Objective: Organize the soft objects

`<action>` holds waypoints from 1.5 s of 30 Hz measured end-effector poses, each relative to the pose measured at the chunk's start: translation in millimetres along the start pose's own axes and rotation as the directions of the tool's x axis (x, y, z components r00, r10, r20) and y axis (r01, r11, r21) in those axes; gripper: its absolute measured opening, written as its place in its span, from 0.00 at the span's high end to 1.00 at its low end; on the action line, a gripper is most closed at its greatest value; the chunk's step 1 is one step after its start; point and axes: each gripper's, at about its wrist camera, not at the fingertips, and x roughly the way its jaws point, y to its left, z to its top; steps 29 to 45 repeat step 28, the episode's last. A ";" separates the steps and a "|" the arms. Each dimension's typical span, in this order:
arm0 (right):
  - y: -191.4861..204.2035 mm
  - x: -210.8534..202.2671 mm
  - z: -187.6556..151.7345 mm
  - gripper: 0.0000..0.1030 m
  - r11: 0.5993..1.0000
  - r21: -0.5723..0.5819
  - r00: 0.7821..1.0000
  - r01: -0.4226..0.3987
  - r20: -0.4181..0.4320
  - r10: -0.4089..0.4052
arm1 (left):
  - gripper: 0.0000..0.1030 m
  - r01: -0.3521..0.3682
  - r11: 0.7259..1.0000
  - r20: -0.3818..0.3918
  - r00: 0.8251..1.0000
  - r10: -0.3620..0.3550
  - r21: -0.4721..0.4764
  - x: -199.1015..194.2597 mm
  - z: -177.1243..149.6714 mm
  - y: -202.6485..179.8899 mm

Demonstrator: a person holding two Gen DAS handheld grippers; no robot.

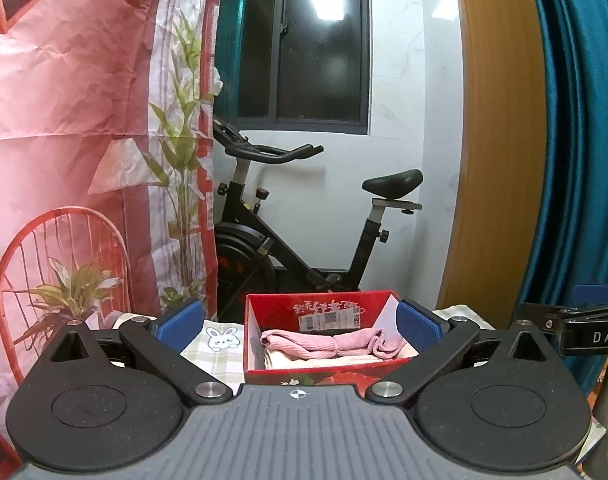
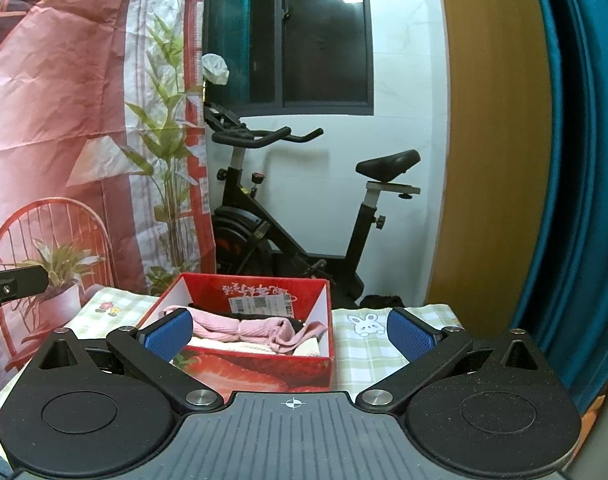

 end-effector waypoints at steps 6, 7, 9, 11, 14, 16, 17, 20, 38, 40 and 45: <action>0.4 -0.6 0.0 0.00 1.000 0.000 1.000 -0.002 0.004 0.002 | 0.00 0.008 1.000 -0.006 1.000 -0.008 0.000 -0.5 -1.1 0.2; 0.5 -0.8 -0.2 0.00 1.000 0.001 1.000 -0.003 0.004 0.003 | 0.00 0.009 1.000 -0.007 1.000 -0.009 0.000 0.1 -0.8 1.1; 0.9 -1.2 -0.5 0.00 1.000 0.001 1.000 -0.005 0.005 0.005 | 0.00 0.010 1.000 -0.009 1.000 -0.010 0.000 0.2 -1.0 1.1; 1.8 -1.3 -0.6 0.00 1.000 0.000 1.000 -0.004 0.004 0.004 | 0.00 0.015 1.000 -0.011 1.000 -0.015 -0.003 1.4 -0.8 2.2; 1.6 -1.1 -0.9 0.00 1.000 0.001 1.000 -0.008 0.004 0.008 | 0.00 0.023 1.000 -0.015 1.000 -0.023 -0.012 3.6 -1.1 4.3; 1.6 -0.6 -1.5 0.00 1.000 0.004 1.000 -0.013 0.000 0.013 | 0.00 0.024 1.000 -0.019 1.000 -0.024 -0.014 4.5 -2.1 4.6; 1.9 -0.3 -1.8 0.00 1.000 0.004 1.000 -0.014 -0.001 0.014 | 0.00 0.027 1.000 -0.019 0.999 -0.027 -0.014 4.7 -2.4 4.8; 2.7 -0.3 -2.3 0.00 1.000 0.004 1.000 -0.016 -0.003 0.016 | 0.00 0.033 0.999 -0.019 0.999 -0.033 -0.009 5.7 -2.4 5.1; 2.0 -0.1 -2.5 0.00 1.000 0.006 1.000 -0.017 -0.003 0.017 | 0.00 0.033 0.999 -0.019 0.999 -0.033 -0.021 6.1 -5.5 6.5; 2.0 -0.1 -2.5 0.00 1.000 0.006 1.000 -0.017 -0.003 0.017 | 0.00 0.033 0.999 -0.019 0.999 -0.033 -0.021 6.1 -5.5 6.5; 2.0 -0.1 -2.5 0.00 1.000 0.006 1.000 -0.017 -0.003 0.017 | 0.00 0.033 0.999 -0.019 0.999 -0.033 -0.021 6.1 -5.5 6.5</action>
